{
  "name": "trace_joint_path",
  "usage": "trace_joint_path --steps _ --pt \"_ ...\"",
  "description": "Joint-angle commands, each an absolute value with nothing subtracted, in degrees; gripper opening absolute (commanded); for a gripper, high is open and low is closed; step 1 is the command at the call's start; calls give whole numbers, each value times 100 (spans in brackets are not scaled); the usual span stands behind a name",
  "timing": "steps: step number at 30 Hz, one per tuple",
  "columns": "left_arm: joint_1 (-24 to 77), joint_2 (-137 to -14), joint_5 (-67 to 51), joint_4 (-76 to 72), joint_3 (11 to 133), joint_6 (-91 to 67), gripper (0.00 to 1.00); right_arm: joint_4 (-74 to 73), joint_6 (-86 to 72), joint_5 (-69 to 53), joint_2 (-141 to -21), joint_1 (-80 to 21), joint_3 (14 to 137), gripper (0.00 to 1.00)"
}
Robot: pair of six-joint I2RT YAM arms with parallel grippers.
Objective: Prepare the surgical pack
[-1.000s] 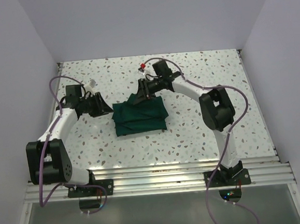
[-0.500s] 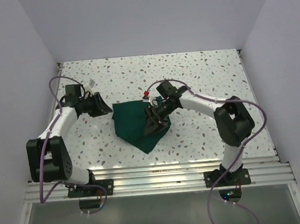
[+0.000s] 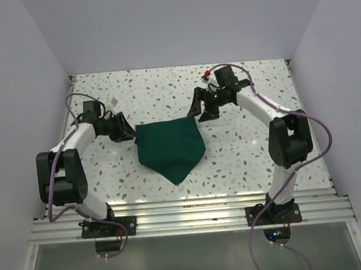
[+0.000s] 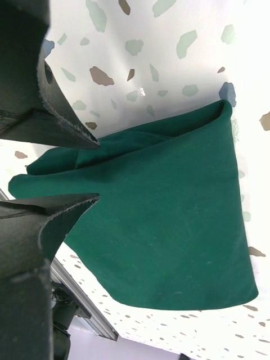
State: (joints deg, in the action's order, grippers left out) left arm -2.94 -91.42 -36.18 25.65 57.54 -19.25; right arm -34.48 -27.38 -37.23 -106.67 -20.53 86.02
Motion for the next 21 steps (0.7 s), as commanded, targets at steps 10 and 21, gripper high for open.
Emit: trace_joint_path --steps 10,21 --pt "-176 -9536 -3638 2549 6100 -1846 42 -4412 -2444 -2918 -11390 -2083 9369 72" --pt "-44 -9905 -3647 2593 6284 -1837 42 -4377 -2400 -2944 -11566 -2066 9299 70"
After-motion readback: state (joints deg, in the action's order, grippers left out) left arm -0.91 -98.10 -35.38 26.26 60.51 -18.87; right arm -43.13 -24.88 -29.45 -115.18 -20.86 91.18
